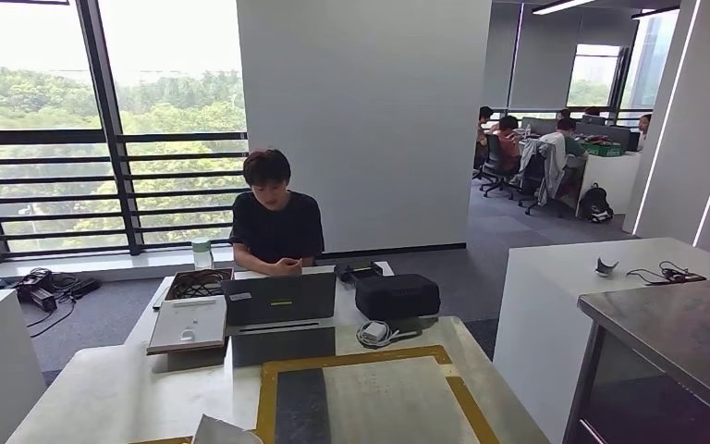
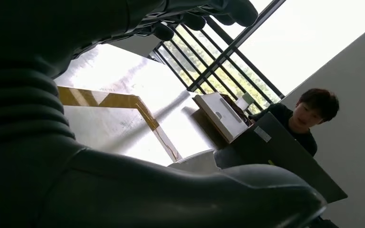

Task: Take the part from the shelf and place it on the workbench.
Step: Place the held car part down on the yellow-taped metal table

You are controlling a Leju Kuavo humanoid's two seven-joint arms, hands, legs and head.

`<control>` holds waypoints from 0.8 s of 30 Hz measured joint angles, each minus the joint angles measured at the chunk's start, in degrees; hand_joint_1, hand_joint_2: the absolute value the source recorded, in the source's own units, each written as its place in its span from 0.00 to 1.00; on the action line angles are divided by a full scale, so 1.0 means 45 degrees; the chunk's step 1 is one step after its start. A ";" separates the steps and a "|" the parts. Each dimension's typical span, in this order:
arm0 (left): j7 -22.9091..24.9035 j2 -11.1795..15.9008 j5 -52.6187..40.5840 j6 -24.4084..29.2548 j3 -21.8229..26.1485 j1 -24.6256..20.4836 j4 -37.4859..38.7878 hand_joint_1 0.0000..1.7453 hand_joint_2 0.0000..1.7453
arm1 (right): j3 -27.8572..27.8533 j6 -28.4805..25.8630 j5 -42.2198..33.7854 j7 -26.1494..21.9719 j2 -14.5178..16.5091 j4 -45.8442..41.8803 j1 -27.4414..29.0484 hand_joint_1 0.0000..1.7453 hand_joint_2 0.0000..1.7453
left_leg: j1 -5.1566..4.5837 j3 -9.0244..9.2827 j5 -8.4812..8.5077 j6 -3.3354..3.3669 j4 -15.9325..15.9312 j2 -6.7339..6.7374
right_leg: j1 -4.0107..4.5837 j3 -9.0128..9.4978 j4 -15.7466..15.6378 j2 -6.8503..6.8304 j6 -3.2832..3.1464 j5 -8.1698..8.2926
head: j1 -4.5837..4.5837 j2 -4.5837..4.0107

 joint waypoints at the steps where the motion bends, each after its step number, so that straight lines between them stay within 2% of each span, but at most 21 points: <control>1: -0.0079 -0.0015 -0.0086 0.0000 0.0140 0.0201 -0.0430 0.00 0.00 | 0.0000 0.0010 0.0028 -0.0010 0.0011 0.0000 0.0002 0.00 0.00 | -0.0010 -0.0001 -0.0009 0.0015 0.0007 0.0000 | -0.0011 0.0001 -0.0001 0.0000 0.0016 -0.0005 | 0.0000 0.0000; 6: -0.0259 -0.0056 -0.0245 0.0000 0.0637 0.0778 -0.2104 0.00 0.00 | 0.0000 0.0059 0.0232 0.0018 0.0031 0.0000 0.0004 0.00 0.00 | -0.0076 0.0004 -0.0055 0.0153 0.0022 -0.0002 | -0.0078 0.0033 -0.0026 -0.0003 0.0156 -0.0029 | 0.0000 0.0000; 8: -0.0263 -0.0074 -0.0248 0.0000 0.0730 0.0881 -0.2536 0.00 0.00 | 0.0000 0.0074 0.0244 0.0026 0.0029 0.0000 0.0002 0.00 0.00 | 0.0000 0.0095 0.0033 0.0269 -0.0144 0.0021 | -0.0081 0.0047 0.0097 -0.0019 0.0241 -0.0155 | 0.0004 0.0000; 10: -0.0290 -0.0106 -0.0251 0.0000 0.0810 0.0947 -0.2822 0.00 0.00 | 0.0000 0.0076 0.0251 0.0012 0.0027 0.0000 -0.0002 0.00 0.00 | 0.0088 0.0173 0.0150 0.0368 -0.0309 0.0070 | -0.0079 -0.0302 0.0971 -0.0050 0.0312 -0.0763 | 0.0019 0.0000; 12: -0.0364 -0.0134 -0.0264 0.0000 0.0900 0.1087 -0.3029 0.00 0.00 | 0.0000 0.0076 0.0257 -0.0073 0.0027 0.0000 -0.0002 0.00 0.00 | 0.0092 0.0124 0.0186 0.0393 -0.0311 0.0123 | -0.0119 -0.1097 0.2614 -0.0077 0.0373 -0.1626 | 0.0034 0.0000; 13: -0.0421 -0.0146 -0.0282 0.0000 0.0954 0.1205 -0.3136 0.00 0.00 | 0.0000 0.0076 0.0260 -0.0137 0.0027 0.0000 0.0007 0.00 0.00 | 0.0098 0.0081 0.0191 0.0382 -0.0285 0.0142 | -0.0152 -0.1415 0.3261 -0.0091 0.0404 -0.1829 | 0.0039 0.0000; 14: -0.0485 -0.0157 -0.0304 0.0000 0.1020 0.1343 -0.3257 0.00 0.00 | 0.0000 0.0076 0.0268 -0.0194 0.0024 0.0000 0.0020 0.00 0.00 | 0.0108 0.0039 0.0196 0.0366 -0.0251 0.0156 | -0.0186 -0.1543 0.3512 -0.0109 0.0431 -0.1774 | 0.0040 0.0000; 15: -0.0552 -0.0177 -0.0330 0.0000 0.1101 0.1488 -0.3391 0.00 0.00 | 0.0000 0.0076 0.0288 -0.0229 0.0017 0.0000 0.0033 0.00 0.00 | 0.0128 -0.0004 0.0203 0.0334 -0.0207 0.0162 | -0.0218 -0.1426 0.3258 -0.0128 0.0453 -0.1469 | 0.0042 0.0000; 17: -0.0668 -0.0231 -0.0395 0.0000 0.1271 0.1786 -0.3675 0.00 0.00 | 0.0000 0.0076 0.0342 -0.0253 0.0000 0.0000 0.0035 0.00 0.00 | 0.0183 -0.0094 0.0215 0.0214 -0.0088 0.0161 | -0.0288 -0.0641 0.1639 -0.0165 0.0495 -0.0641 | 0.0048 0.0000; 18: -0.0732 -0.0254 -0.0428 0.0000 0.1359 0.1962 -0.3871 0.00 0.00 | 0.0000 0.0084 0.0367 -0.0255 -0.0001 0.0002 0.0033 0.00 0.00 | 0.0196 -0.0138 0.0226 0.0117 -0.0035 0.0154 | -0.0276 -0.0299 0.0951 -0.0147 0.0472 -0.0307 | 0.0049 0.0000; 19: -0.0805 -0.0266 -0.0456 0.0000 0.1437 0.2149 -0.4109 0.00 0.00 | 0.0001 0.0094 0.0380 -0.0257 0.0002 0.0005 0.0030 0.00 0.00 | 0.0196 -0.0172 0.0250 0.0012 0.0015 0.0147 | -0.0259 -0.0093 0.0494 -0.0125 0.0409 -0.0135 | 0.0047 0.0000; 20: -0.0885 -0.0272 -0.0469 0.0001 0.1501 0.2348 -0.4403 0.00 0.00 | 0.0002 0.0103 0.0387 -0.0244 0.0007 0.0007 0.0028 0.00 0.00 | 0.0185 -0.0200 0.0294 -0.0101 0.0035 0.0137 | -0.0232 -0.0061 0.0348 -0.0096 0.0317 -0.0087 | 0.0039 0.0000; 22: -0.1042 -0.0277 -0.0446 0.0004 0.1596 0.2717 -0.5080 0.00 0.00 | 0.0004 0.0101 0.0381 -0.0171 0.0012 0.0010 0.0039 0.00 0.00 | 0.0193 -0.0234 0.0399 -0.0314 0.0018 0.0114 | -0.0206 -0.0193 0.0361 -0.0083 0.0075 0.0032 | 0.0017 0.0000; 23: -0.1106 -0.0279 -0.0412 0.0006 0.1634 0.2872 -0.5403 0.00 0.00 | 0.0002 0.0085 0.0369 -0.0102 0.0012 0.0010 0.0045 0.00 0.00 | 0.0212 -0.0293 0.0323 -0.0399 0.0064 0.0105 | -0.0213 -0.0276 0.0346 -0.0108 -0.0035 0.0104 | 0.0005 0.0000; 24: -0.1169 -0.0281 -0.0382 0.0006 0.1677 0.2988 -0.5705 0.00 0.00 | 0.0000 0.0061 0.0350 -0.0031 0.0011 0.0010 0.0052 0.00 0.00 | 0.0233 -0.0396 0.0048 -0.0464 0.0282 0.0097 | -0.0218 -0.0369 0.0320 -0.0138 -0.0147 0.0202 | -0.0007 0.0000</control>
